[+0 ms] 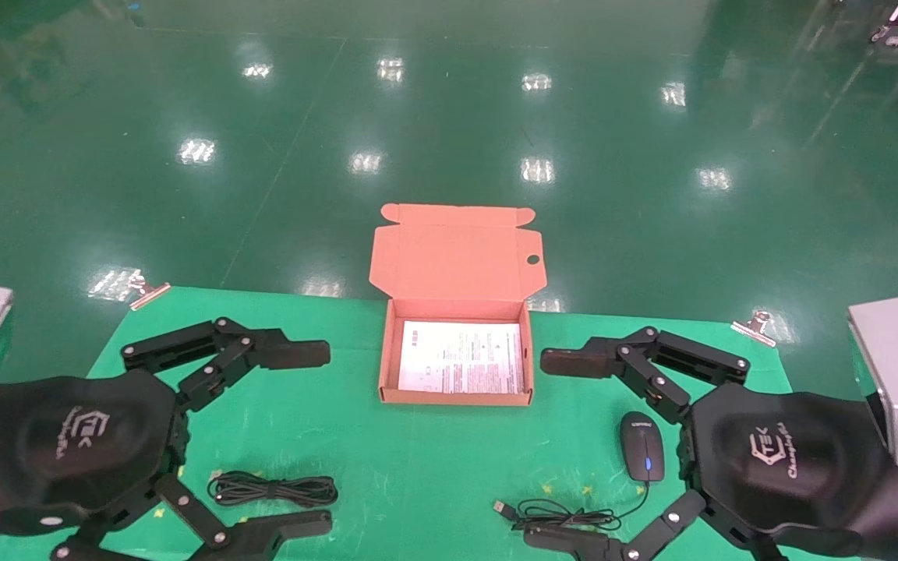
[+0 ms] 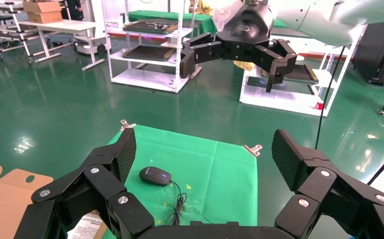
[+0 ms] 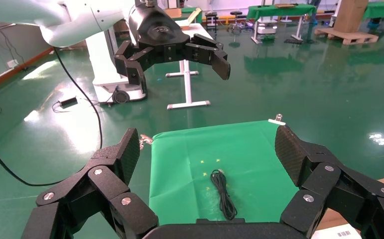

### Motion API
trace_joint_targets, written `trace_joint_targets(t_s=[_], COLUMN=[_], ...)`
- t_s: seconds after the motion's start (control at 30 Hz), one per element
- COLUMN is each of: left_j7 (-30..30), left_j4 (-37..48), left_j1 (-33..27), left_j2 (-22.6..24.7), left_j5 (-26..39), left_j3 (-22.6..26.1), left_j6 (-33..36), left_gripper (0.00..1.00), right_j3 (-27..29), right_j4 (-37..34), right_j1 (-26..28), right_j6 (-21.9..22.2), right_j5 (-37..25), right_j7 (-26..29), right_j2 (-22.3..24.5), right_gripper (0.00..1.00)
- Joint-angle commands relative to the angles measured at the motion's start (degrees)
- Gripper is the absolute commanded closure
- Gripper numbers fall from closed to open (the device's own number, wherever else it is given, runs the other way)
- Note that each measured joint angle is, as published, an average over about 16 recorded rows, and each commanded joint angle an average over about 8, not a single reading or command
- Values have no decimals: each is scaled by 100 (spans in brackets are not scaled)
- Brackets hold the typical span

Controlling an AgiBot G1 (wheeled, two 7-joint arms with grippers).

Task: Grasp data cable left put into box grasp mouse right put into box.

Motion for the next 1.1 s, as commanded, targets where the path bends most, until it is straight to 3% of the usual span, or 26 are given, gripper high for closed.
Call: trace_joint_targets(t_s=[0.03,0.17,0.33,0.63,0.87,1.1], left_j7=[16,-71,-395,-656,-776,-1135], left_j4=[-9,16,-5,-189,-242,-259], left_j1=[19,-243,-835,-1781,-2193,-2303], left_j2=[-2,86,225,597,1032,1498], left_j5=[-29,355,1280,3073,4333,5713], left_j3=[-18,206,744,1857,2648,3310], left_j6=[-1,108,306,387,283,70], left_gripper=[0,0,0,0,0,0], right_j3=[6,-81,-439,-1896,-2967,-3473], right_j4=[-15,90,296,385,403,403], right_j1=[-10,95,554,1808,2361,2317], right_j6=[7,-28,-234,-481,-331,98], right_j5=[32,-303,-1275,-3396,-4660,-5629], right_j7=[6,-50,-242,-918,-1295,-1263], right_j2=[-12,86,149,-200,-618,-996], right_gripper=[0,0,0,0,0,0])
